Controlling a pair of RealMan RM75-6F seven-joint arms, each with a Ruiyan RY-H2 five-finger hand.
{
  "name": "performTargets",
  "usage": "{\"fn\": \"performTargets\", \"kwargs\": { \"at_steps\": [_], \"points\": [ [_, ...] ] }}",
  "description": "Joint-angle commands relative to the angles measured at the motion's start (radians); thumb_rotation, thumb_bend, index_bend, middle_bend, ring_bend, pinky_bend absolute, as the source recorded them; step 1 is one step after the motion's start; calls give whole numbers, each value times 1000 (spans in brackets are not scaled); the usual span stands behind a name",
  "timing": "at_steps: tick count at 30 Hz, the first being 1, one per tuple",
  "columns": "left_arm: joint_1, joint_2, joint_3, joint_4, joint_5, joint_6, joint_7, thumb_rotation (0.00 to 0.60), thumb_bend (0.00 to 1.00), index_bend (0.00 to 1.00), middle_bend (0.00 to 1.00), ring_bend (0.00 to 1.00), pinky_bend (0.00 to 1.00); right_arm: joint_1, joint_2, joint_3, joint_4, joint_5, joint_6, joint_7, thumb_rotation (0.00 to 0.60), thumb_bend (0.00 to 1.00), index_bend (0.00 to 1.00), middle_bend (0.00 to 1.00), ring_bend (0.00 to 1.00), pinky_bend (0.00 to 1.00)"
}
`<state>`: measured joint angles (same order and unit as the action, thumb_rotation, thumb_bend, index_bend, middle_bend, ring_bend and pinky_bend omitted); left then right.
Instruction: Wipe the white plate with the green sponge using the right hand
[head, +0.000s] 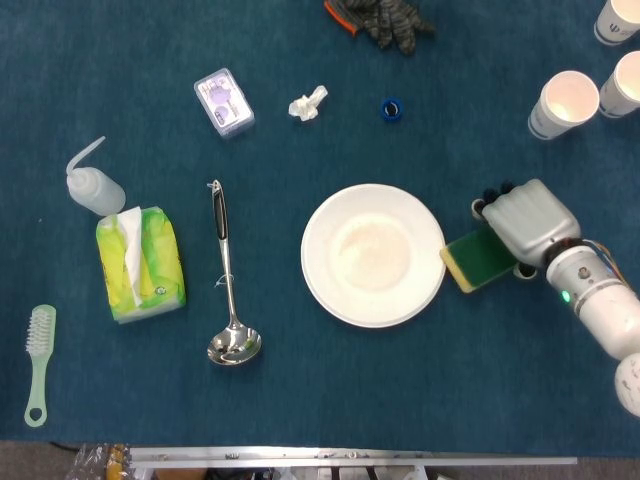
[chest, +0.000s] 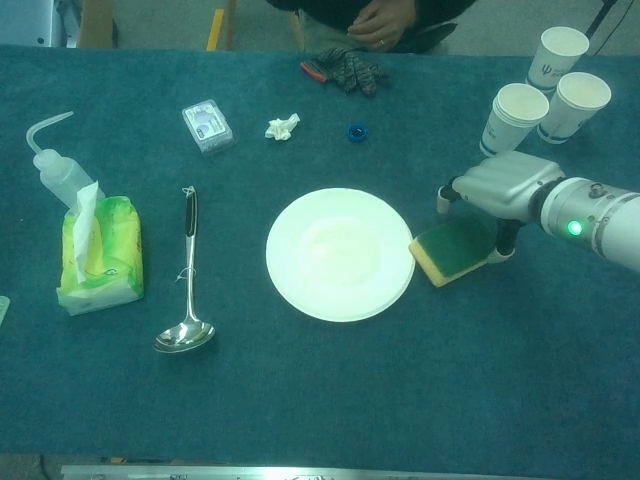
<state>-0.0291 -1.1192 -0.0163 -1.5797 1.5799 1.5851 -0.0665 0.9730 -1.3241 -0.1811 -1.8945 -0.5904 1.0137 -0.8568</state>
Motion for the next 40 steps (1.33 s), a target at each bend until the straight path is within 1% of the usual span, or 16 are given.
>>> {"fn": "performTargets", "kwargs": {
  "at_steps": [1,4,7,9,11,13,18,24,30,35,40],
  "points": [
    [-1,1,-1,-2,0,-1,1,600,400,237,195,117,120,-21,11,4,2,-37,-5,37,600,76,161,166,156,445],
    [-3,3,-3,-4,-2,-3,5,600,400,237,195,117,120,-46,31,16,-2,-77,5,88,600,75,124,146,142,438],
    [-6,4,-8,-2,-7,-4,5,600,400,237,195,117,120,-91,58,34,-13,-145,47,163,600,75,118,140,134,431],
    [-8,5,-12,1,-11,-7,6,600,400,237,195,117,120,-137,73,40,-14,-220,105,216,600,76,118,140,131,431],
    [-11,5,-15,5,-15,-11,7,600,400,237,195,117,120,-180,85,38,-14,-273,164,247,600,76,118,140,129,430],
    [-16,3,-19,11,-18,-15,5,600,399,237,195,117,120,-236,92,39,-5,-333,244,284,600,77,118,140,128,428],
    [-31,-4,-29,27,-27,-31,4,600,400,237,195,117,120,-364,122,31,14,-429,405,346,600,78,118,140,128,428],
    [-51,-14,-41,35,-25,-42,16,600,400,237,195,117,120,-498,164,26,36,-524,533,443,600,78,118,140,128,428],
    [-64,-18,-45,24,-15,-44,39,600,400,237,195,117,120,-615,203,36,69,-572,614,548,600,78,118,140,128,428],
    [-69,-17,-45,6,-10,-43,60,600,400,237,195,117,120,-694,229,58,93,-610,670,612,600,78,118,140,129,428],
    [-73,-18,-45,-8,-8,-44,75,600,400,237,195,117,120,-742,239,78,108,-634,680,648,600,78,118,140,128,427]
  ]
}}
